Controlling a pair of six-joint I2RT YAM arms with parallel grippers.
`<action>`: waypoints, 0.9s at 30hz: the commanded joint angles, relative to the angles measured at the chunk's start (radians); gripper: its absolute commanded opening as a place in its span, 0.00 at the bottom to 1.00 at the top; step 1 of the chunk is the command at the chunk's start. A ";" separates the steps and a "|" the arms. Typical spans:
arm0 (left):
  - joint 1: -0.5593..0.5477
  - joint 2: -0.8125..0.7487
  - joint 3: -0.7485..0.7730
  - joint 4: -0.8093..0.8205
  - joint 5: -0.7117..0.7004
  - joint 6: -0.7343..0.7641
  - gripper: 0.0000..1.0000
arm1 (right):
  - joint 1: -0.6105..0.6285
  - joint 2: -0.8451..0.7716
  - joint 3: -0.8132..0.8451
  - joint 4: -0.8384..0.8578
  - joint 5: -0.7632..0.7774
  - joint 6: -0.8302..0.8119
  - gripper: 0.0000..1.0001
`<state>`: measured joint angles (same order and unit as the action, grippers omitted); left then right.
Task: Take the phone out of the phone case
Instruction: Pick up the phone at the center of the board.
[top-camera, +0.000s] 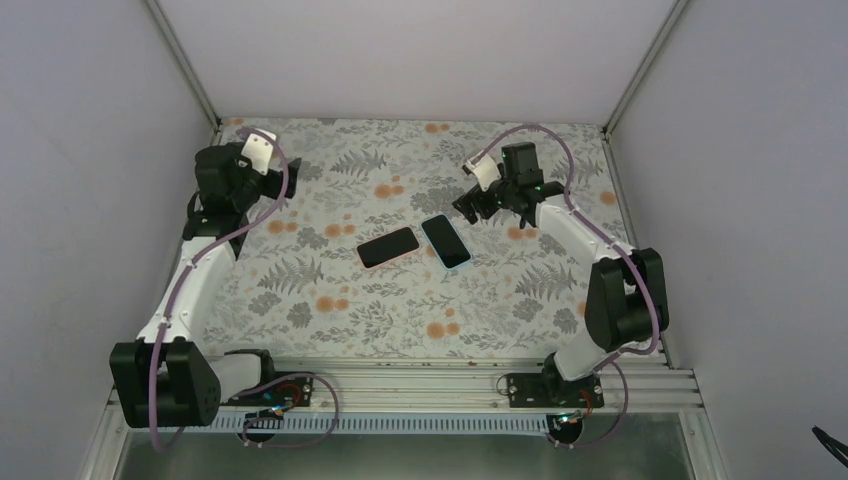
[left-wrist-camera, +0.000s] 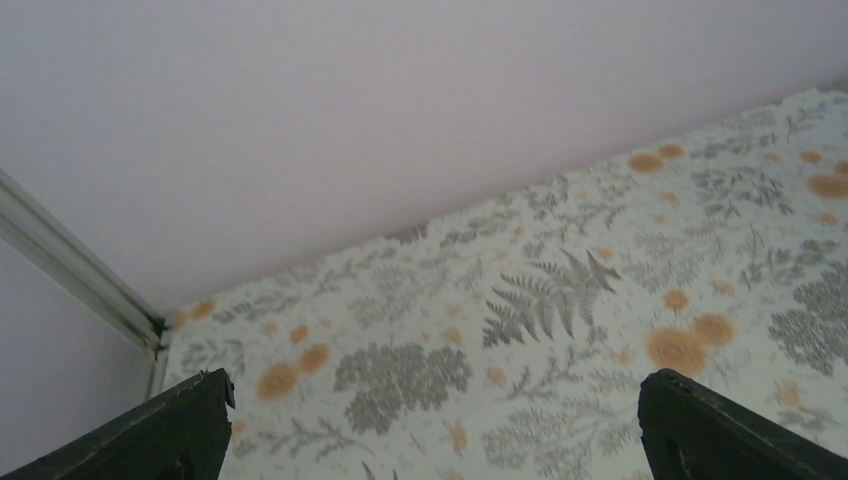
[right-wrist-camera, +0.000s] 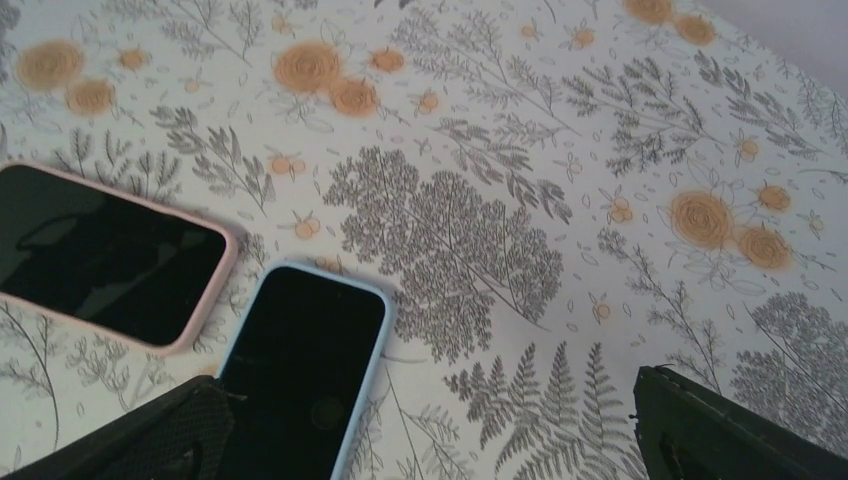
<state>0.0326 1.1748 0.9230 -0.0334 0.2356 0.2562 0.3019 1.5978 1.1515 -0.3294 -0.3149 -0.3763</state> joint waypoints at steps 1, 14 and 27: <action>0.007 -0.031 0.015 -0.132 0.017 0.018 1.00 | 0.020 0.011 0.049 -0.131 0.054 -0.089 1.00; 0.010 -0.013 0.019 -0.219 0.160 0.155 1.00 | 0.313 0.173 -0.015 -0.101 0.425 -0.158 1.00; 0.024 -0.048 -0.021 -0.233 0.143 0.196 1.00 | 0.352 0.230 -0.112 0.054 0.625 -0.198 1.00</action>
<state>0.0467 1.1568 0.9218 -0.2642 0.3737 0.4232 0.6495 1.8332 1.0901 -0.3241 0.2008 -0.5533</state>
